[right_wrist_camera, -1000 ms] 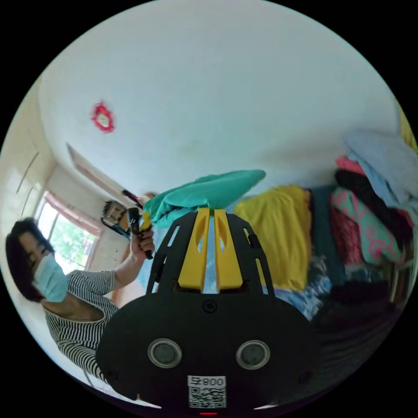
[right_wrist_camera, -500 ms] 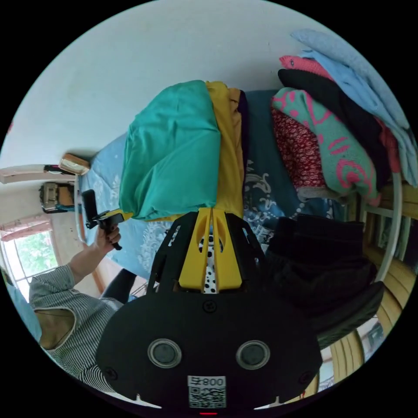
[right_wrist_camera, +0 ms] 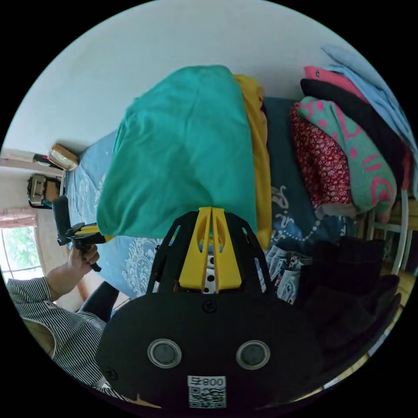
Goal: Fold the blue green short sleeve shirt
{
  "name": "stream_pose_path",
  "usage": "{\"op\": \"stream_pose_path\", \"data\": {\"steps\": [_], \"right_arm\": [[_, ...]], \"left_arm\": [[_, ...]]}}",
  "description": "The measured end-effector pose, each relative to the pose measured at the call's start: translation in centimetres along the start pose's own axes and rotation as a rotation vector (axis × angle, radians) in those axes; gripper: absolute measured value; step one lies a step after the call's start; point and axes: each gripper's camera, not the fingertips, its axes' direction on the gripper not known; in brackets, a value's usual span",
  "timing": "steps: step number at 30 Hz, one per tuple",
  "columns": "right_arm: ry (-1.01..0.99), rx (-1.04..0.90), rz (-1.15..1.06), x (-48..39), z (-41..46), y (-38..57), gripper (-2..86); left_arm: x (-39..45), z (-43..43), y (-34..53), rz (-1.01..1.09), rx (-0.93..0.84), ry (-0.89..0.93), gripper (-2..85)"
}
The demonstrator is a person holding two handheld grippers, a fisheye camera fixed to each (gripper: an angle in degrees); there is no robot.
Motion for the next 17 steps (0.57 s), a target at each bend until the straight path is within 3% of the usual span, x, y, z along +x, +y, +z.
{"op": "stream_pose_path", "data": {"steps": [4,8,13,17], "right_arm": [[-0.017,0.152,0.048,-1.1,-2.6,4.2,0.1],[-0.059,0.255,0.082,-4.8,-2.7,13.0,0.5],[-0.213,0.071,0.090,-12.5,6.0,21.1,2.8],[-0.178,0.000,0.114,-19.2,10.3,24.6,6.3]], "left_arm": [[-1.0,-0.7,3.7,0.012,0.021,0.005,1.8],[-3.6,-0.1,10.2,-0.041,-0.070,-0.050,3.6],[-6.7,4.1,17.1,-0.108,-0.252,-0.088,6.0],[-7.0,6.1,19.4,-0.085,-0.323,-0.157,6.8]]}}
